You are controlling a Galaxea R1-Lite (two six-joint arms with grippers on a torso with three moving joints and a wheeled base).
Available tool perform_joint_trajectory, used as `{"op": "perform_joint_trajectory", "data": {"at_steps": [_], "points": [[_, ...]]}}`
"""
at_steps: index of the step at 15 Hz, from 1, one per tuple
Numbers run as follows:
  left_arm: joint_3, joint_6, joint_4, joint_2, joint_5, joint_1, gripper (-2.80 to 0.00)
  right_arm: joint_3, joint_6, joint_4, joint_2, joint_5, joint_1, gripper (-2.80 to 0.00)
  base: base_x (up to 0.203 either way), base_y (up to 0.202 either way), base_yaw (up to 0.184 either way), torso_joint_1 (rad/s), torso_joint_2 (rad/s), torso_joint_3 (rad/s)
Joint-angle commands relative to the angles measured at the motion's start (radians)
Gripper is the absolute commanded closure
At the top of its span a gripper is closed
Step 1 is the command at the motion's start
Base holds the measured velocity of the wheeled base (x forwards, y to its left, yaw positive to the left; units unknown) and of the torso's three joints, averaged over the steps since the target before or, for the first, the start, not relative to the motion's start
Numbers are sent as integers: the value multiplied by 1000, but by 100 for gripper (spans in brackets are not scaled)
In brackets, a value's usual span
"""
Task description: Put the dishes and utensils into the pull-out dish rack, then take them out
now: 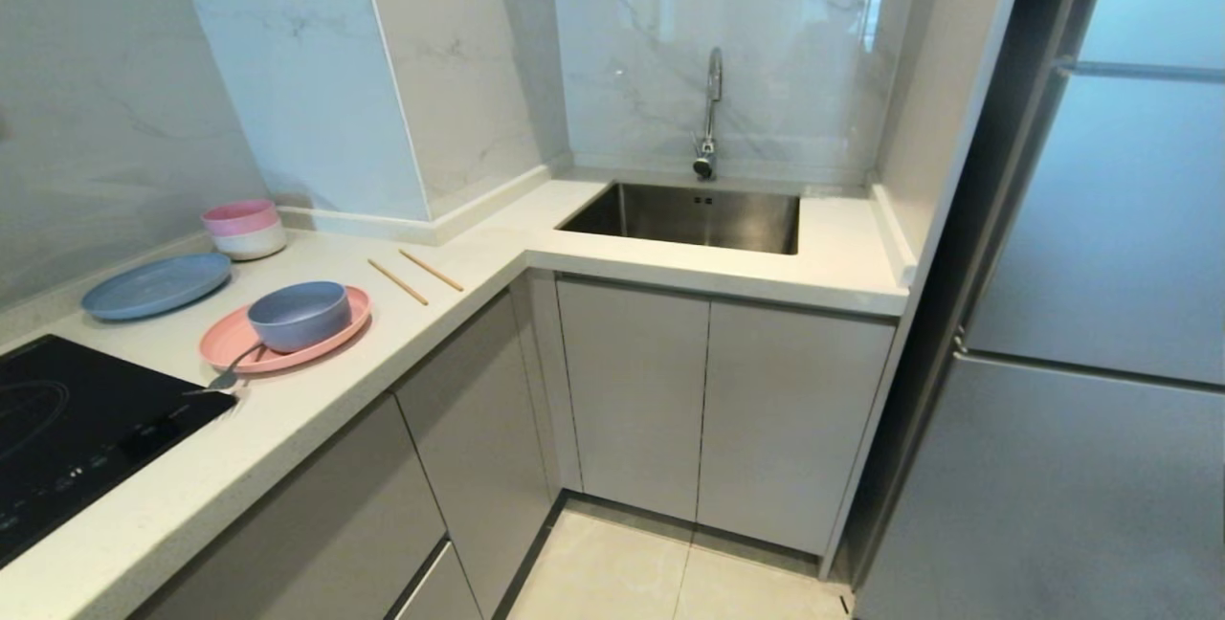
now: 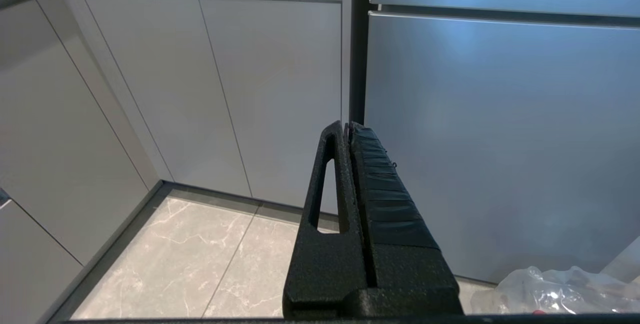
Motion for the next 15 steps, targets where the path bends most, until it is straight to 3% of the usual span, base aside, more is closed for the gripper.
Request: {"op": "perform_joint_trajectory", "data": {"at_steps": [1,15], "points": [[0,0,0,0,1,0,0,0,0,0,0,0,-1,0,0,0,0,-1,5,36],[0,0,0,0,1,0,0,0,12,-2,0,-2,0,0,0,0,0,0,0,2]]}}
